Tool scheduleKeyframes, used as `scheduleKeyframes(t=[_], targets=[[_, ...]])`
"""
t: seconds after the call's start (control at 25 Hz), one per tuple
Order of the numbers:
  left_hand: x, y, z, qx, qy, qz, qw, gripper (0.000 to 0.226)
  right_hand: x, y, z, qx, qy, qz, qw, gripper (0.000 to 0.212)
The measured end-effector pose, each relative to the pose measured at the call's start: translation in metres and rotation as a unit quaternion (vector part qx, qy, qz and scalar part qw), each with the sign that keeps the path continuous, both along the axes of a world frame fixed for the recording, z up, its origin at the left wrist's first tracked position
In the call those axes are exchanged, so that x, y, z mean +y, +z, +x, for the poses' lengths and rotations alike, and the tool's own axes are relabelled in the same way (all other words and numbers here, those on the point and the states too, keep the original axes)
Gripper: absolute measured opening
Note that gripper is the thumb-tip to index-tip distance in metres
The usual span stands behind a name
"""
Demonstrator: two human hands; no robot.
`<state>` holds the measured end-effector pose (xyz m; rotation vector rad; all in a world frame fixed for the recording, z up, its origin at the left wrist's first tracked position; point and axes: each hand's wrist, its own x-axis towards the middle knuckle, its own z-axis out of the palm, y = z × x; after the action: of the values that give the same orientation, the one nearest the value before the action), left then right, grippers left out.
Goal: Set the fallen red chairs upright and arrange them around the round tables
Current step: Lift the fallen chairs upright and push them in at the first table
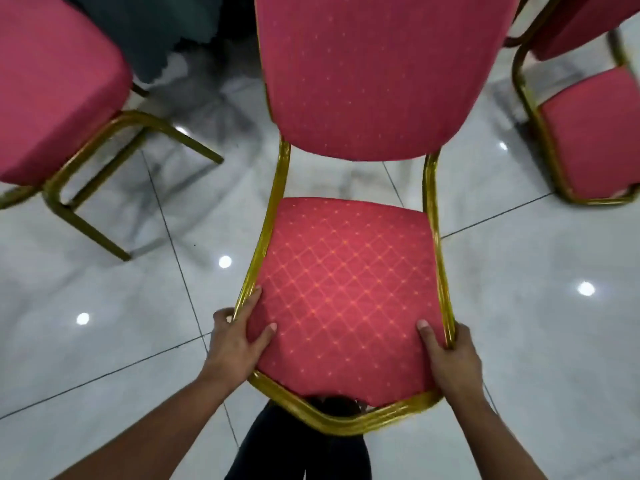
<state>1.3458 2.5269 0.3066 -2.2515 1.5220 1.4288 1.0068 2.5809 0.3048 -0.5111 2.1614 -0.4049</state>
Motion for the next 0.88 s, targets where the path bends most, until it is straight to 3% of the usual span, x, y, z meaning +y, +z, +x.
scheduleKeyframes(t=[0.2, 0.36, 0.48, 0.64, 0.8, 0.88], targets=[[-0.037, 0.212, -0.015, -0.058, -0.034, -0.06, 0.996, 0.047, -0.035, 0.214, -0.015, 0.013, 0.027, 0.008, 1.0, 0.056], [-0.078, 0.302, -0.027, -0.069, -0.017, -0.075, 0.995, 0.03, -0.081, 0.291, -0.037, 0.022, 0.029, 0.048, 0.998, 0.048], [-0.1, 0.353, -0.046, -0.055, -0.033, -0.106, 0.992, 0.023, -0.111, 0.337, -0.035, 0.032, 0.022, 0.003, 0.999, 0.037], [-0.12, 0.394, -0.079, -0.096, -0.084, -0.144, 0.981, 0.039, -0.138, 0.378, -0.011, 0.073, 0.021, -0.101, 0.992, 0.035], [-0.172, 0.427, -0.1, -0.128, -0.163, -0.266, 0.942, 0.057, -0.179, 0.402, 0.001, 0.287, 0.149, -0.19, 0.927, 0.043], [-0.203, 0.438, -0.112, -0.095, -0.199, -0.327, 0.919, 0.056, -0.212, 0.414, 0.0, 0.287, 0.203, -0.227, 0.908, 0.043]])
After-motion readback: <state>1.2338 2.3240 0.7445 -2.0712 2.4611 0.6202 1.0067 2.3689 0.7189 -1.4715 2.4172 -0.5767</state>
